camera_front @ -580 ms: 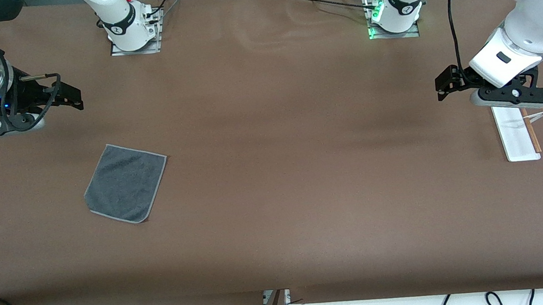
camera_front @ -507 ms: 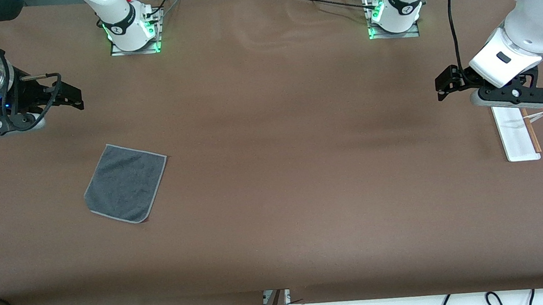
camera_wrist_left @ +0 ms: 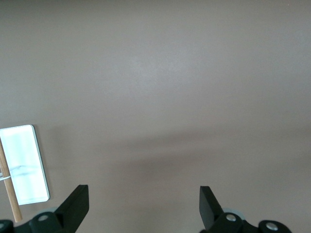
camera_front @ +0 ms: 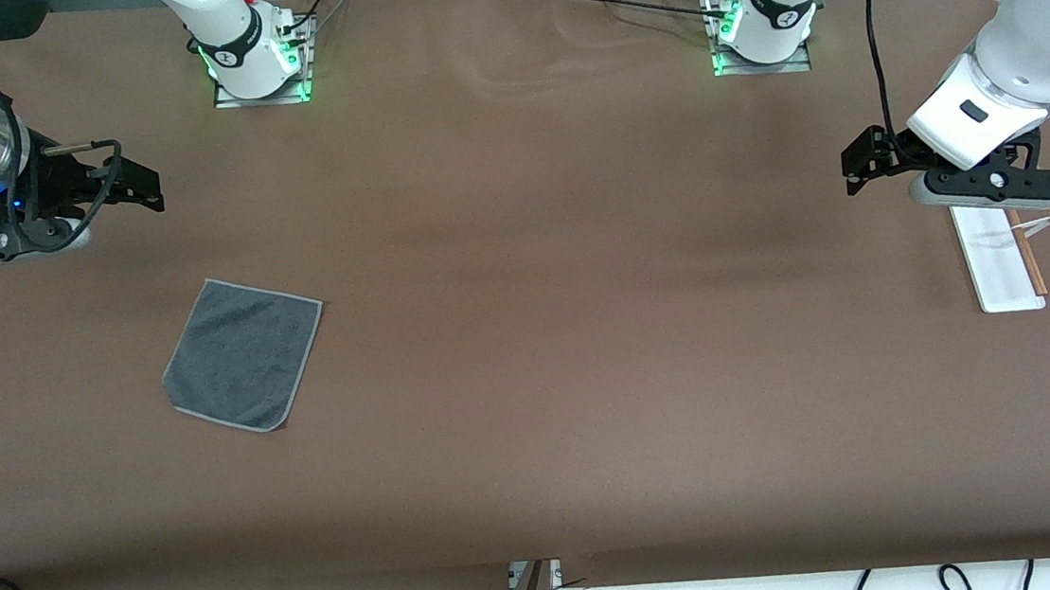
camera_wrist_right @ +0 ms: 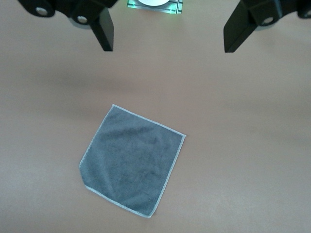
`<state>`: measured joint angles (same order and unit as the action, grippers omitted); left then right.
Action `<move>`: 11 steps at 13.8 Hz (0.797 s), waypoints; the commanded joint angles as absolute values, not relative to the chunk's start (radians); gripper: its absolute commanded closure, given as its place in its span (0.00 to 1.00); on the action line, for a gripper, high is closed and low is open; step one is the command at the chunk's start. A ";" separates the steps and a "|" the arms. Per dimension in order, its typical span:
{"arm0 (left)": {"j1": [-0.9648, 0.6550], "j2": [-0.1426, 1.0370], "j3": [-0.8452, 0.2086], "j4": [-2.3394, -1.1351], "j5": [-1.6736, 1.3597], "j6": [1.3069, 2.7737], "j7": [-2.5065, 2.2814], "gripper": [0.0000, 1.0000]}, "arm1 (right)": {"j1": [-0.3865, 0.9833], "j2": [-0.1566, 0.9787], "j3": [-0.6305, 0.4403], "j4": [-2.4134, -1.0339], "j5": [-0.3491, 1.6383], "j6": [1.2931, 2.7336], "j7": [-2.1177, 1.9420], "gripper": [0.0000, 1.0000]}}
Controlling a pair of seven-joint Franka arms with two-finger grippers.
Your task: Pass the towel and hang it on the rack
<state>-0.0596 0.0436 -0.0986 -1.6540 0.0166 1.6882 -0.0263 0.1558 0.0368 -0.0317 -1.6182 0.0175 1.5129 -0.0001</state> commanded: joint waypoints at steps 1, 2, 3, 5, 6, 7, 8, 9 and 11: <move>-0.061 0.035 -0.101 -1.646 0.037 1.677 -0.020 0.00 | 0.135 0.032 -0.012 -1.624 0.002 1.523 -0.018 0.00; -0.061 0.035 -0.101 -1.646 0.037 1.677 -0.020 0.00 | 0.135 0.032 -0.011 -1.626 -0.002 1.523 -0.018 0.00; -0.061 0.035 -0.103 -1.646 0.037 1.677 -0.020 0.00 | 0.135 0.032 -0.012 -1.626 -0.002 1.523 -0.018 0.00; -0.061 0.035 -0.101 -1.646 0.037 1.677 -0.020 0.00 | 0.135 0.032 -0.012 -1.628 -0.003 1.523 -0.018 0.00; -0.061 0.035 -0.103 -1.646 0.037 1.677 -0.020 0.00 | 0.133 0.032 -0.012 -1.629 -0.003 1.523 -0.020 0.00; -0.063 0.035 -0.103 -1.646 0.037 1.677 -0.020 0.00 | 0.133 0.032 -0.012 -1.631 -0.003 1.523 -0.018 0.00; -0.061 0.035 -0.103 -1.646 0.037 1.677 -0.020 0.00 | 0.133 0.032 -0.012 -1.632 -0.003 1.523 -0.018 0.00; -0.063 0.035 -0.103 -1.646 0.037 1.677 -0.020 0.00 | 0.135 0.032 -0.012 -1.634 -0.003 1.525 -0.018 0.00; -0.063 0.035 -0.103 -1.646 0.037 1.677 -0.020 0.00 | 0.133 0.047 -0.012 -1.637 -0.005 1.551 -0.020 0.00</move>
